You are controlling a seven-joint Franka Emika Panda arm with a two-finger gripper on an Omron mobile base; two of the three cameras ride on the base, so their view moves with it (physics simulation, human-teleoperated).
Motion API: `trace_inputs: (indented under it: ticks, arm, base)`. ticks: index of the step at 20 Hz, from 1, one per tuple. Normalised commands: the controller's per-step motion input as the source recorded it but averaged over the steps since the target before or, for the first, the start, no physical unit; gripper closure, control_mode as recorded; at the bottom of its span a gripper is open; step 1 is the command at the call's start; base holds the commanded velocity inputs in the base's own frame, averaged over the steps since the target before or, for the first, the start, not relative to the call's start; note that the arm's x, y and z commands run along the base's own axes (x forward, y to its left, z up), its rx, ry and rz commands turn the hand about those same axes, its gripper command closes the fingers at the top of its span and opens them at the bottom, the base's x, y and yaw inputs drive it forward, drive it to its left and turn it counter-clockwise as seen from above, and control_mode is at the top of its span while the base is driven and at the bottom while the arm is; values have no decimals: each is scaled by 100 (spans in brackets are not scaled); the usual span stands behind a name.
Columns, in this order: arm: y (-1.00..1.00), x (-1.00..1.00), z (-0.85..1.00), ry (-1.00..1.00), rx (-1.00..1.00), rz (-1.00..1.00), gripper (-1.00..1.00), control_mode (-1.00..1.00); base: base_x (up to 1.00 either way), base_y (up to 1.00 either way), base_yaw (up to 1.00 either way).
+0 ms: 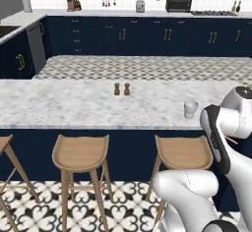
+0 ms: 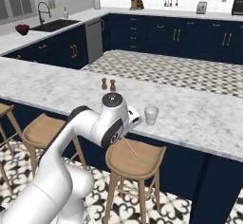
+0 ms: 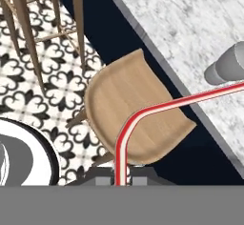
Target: Take a straw from the drawer in front and place it inside the glass cup on the dining counter.
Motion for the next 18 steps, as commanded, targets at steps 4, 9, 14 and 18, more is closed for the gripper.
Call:
trace_inputs:
  ticks: [4, 9, 14, 18]
  arm:
    - [0, 0, 0, 0, 0, 0, 100, 100]
    - [0, 0, 0, 0, 0, 0, 100, 100]
    - [0, 0, 0, 0, 0, 0, 100, 100]
    - [0, 0, 0, 0, 0, 0, 100, 100]
  base:
    - [1, 96, -37]
    - [64, 31, -38]
    - [77, 10, -39]
    - [68, 0, -31]
